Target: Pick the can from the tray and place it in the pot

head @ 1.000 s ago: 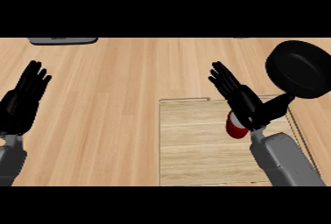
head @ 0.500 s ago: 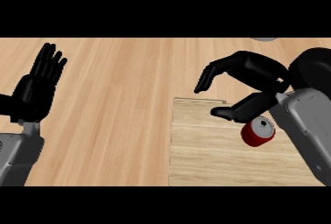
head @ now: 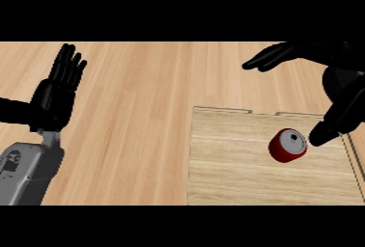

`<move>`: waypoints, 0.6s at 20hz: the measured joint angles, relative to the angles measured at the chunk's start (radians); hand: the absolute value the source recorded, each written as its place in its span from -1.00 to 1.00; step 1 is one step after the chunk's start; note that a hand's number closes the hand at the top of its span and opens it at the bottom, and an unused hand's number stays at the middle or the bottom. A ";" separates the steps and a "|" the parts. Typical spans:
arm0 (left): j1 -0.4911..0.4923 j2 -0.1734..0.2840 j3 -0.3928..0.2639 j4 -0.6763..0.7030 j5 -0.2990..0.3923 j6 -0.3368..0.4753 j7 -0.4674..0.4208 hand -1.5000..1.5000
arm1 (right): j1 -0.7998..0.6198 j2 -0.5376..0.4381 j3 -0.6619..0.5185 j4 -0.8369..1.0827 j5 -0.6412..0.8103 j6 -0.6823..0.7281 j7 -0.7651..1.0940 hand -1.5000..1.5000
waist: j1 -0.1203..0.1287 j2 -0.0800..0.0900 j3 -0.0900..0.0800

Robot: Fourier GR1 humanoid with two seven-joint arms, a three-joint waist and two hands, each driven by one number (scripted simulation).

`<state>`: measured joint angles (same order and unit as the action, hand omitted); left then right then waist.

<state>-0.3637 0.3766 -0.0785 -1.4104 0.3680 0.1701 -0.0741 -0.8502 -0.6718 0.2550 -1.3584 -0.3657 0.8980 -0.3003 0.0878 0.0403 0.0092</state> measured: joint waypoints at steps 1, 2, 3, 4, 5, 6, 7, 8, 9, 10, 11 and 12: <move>0.001 -0.003 -0.004 -0.003 -0.003 0.002 0.000 0.00 | -0.008 -0.016 0.001 -0.008 0.020 0.002 -0.005 -1.00 | 0.002 0.000 0.000; -0.001 -0.007 -0.009 -0.006 -0.007 0.005 0.001 0.00 | -0.017 -0.032 0.007 -0.024 0.041 0.004 -0.008 -1.00 | 0.003 0.000 0.000; -0.003 -0.012 -0.012 -0.010 -0.008 0.010 0.004 0.00 | -0.025 -0.050 0.016 -0.042 0.062 0.007 -0.010 -1.00 | 0.003 -0.001 0.000; -0.005 -0.018 -0.015 -0.011 -0.011 0.016 0.005 0.00 | -0.034 -0.065 0.027 -0.060 0.083 0.009 -0.011 -1.00 | 0.004 -0.002 0.000; -0.007 -0.025 -0.021 -0.015 -0.014 0.024 0.011 0.00 | -0.045 -0.081 0.038 -0.079 0.103 0.011 -0.012 -1.00 | 0.005 -0.003 0.000; -0.007 -0.029 -0.021 -0.014 -0.015 0.027 0.011 0.00 | -0.053 -0.093 0.052 -0.101 0.126 0.010 -0.016 -1.00 | 0.004 -0.003 0.000; -0.004 -0.031 -0.024 -0.017 -0.018 0.030 0.010 0.00 | -0.058 -0.104 0.067 -0.123 0.149 0.008 -0.021 -1.00 | 0.005 -0.004 -0.001; -0.008 -0.030 -0.023 -0.017 -0.021 0.035 0.014 0.00 | -0.063 -0.116 0.081 -0.145 0.169 0.006 -0.029 -1.00 | 0.003 -0.005 -0.001; -0.012 -0.032 -0.021 -0.014 -0.021 0.039 0.017 0.00 | -0.067 -0.125 0.096 -0.164 0.190 0.001 -0.038 -1.00 | 0.001 -0.005 -0.001; -0.013 -0.034 -0.023 -0.015 -0.022 0.039 0.018 0.00 | -0.066 -0.132 0.112 -0.179 0.213 -0.005 -0.050 -1.00 | 0.000 -0.005 -0.001; -0.016 -0.030 -0.022 -0.018 -0.023 0.040 0.023 0.00 | -0.065 -0.140 0.129 -0.190 0.239 -0.014 -0.061 -1.00 | 0.001 -0.006 -0.001; -0.020 -0.027 -0.017 -0.015 -0.023 0.041 0.025 0.00 | -0.065 -0.151 0.146 -0.204 0.262 -0.021 -0.074 -1.00 | -0.002 -0.006 -0.002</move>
<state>-0.3836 0.3497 -0.0954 -1.4259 0.3451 0.2109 -0.0486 -0.9150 -0.8232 0.4008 -1.5628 -0.1036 0.8767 -0.3741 0.0859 0.0346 0.0076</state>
